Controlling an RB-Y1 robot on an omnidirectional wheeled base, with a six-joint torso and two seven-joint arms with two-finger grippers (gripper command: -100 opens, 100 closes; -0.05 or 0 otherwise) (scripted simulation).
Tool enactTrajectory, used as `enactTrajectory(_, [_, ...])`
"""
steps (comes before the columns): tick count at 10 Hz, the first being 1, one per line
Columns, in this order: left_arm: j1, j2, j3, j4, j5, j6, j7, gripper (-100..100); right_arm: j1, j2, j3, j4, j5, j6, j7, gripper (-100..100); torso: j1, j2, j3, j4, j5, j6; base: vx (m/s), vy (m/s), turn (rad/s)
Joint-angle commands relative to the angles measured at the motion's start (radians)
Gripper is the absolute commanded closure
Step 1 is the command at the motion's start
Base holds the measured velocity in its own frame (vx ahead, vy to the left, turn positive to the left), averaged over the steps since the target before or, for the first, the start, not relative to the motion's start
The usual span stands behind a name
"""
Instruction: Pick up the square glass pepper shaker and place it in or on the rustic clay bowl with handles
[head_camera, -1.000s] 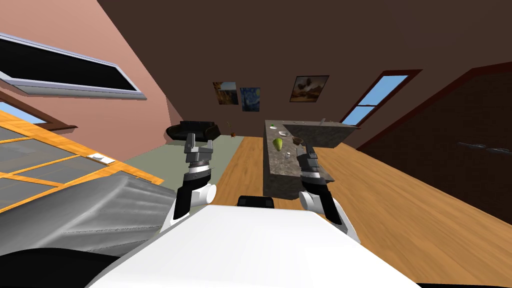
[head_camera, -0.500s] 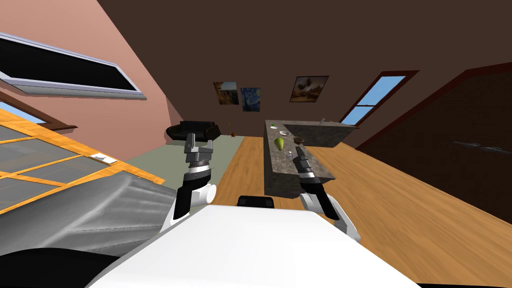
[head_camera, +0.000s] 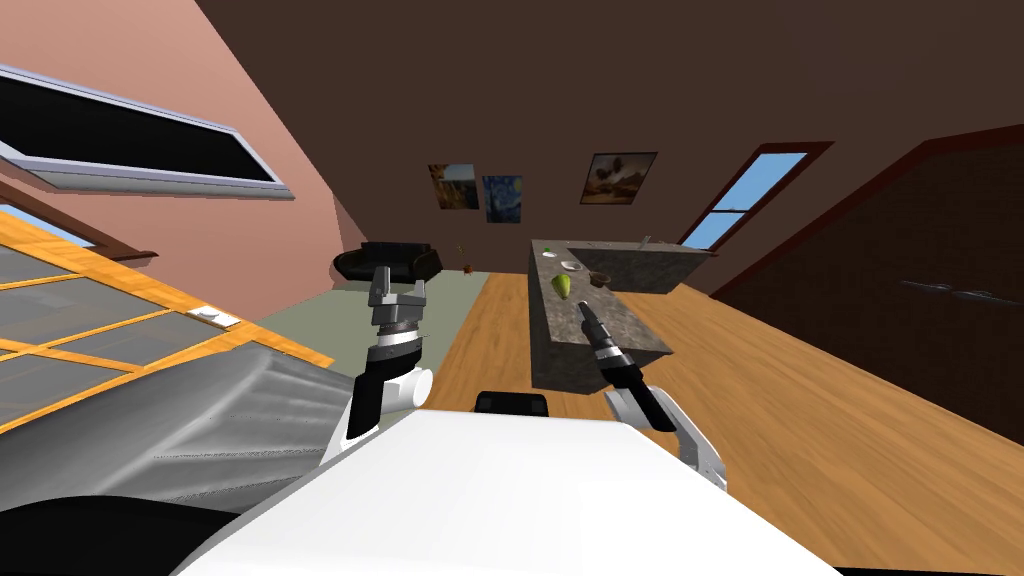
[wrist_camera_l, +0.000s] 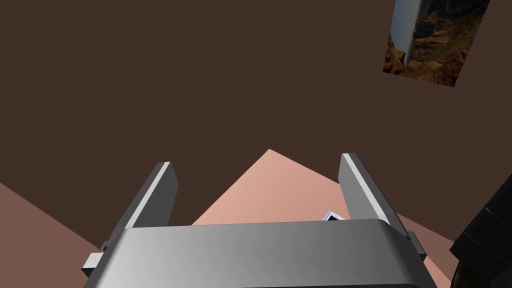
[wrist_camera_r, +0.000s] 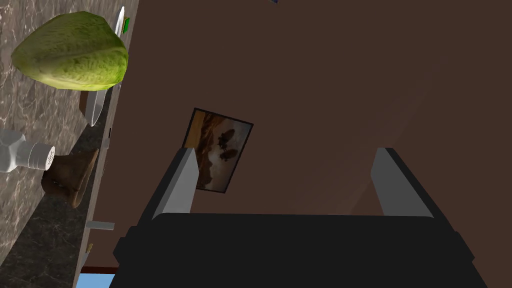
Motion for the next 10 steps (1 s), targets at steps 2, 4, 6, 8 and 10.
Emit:
enactTrajectory(2, [0.000,0.000,0.000,0.000,0.000,0.000,0.000,0,0.000,-0.081,0.016,0.046,0.009,0.033,0.007,-100,-0.001,0.000,0.000,0.000,0.000,0.000,-0.015,0.051,0.010])
enactTrajectory(4, [0.000,0.000,0.000,0.000,0.000,0.000,0.000,0,0.000,-0.125,0.023,0.069,0.013,0.048,0.010,-100,0.000,-0.001,-0.001,0.000,0.000,0.000,-0.005,0.053,0.016])
enactTrajectory(6, [0.000,0.000,0.000,0.000,0.000,0.000,0.000,0,0.000,-0.193,0.036,0.116,0.022,0.081,0.019,-100,-0.002,-0.002,-0.001,0.000,0.000,0.000,0.001,0.036,0.039])
enactTrajectory(8, [0.000,0.000,0.000,0.000,0.000,0.000,0.000,0,0.001,-0.238,0.041,0.140,0.027,0.098,0.024,-100,-0.002,-0.002,-0.001,0.000,-0.001,0.000,0.008,0.028,0.034])
enactTrajectory(10, [0.000,0.000,0.000,0.000,0.000,0.000,0.000,0,0.002,-0.276,0.046,0.166,0.031,0.115,0.030,-100,-0.002,-0.003,-0.002,-0.001,0.000,0.000,0.024,0.031,0.058])
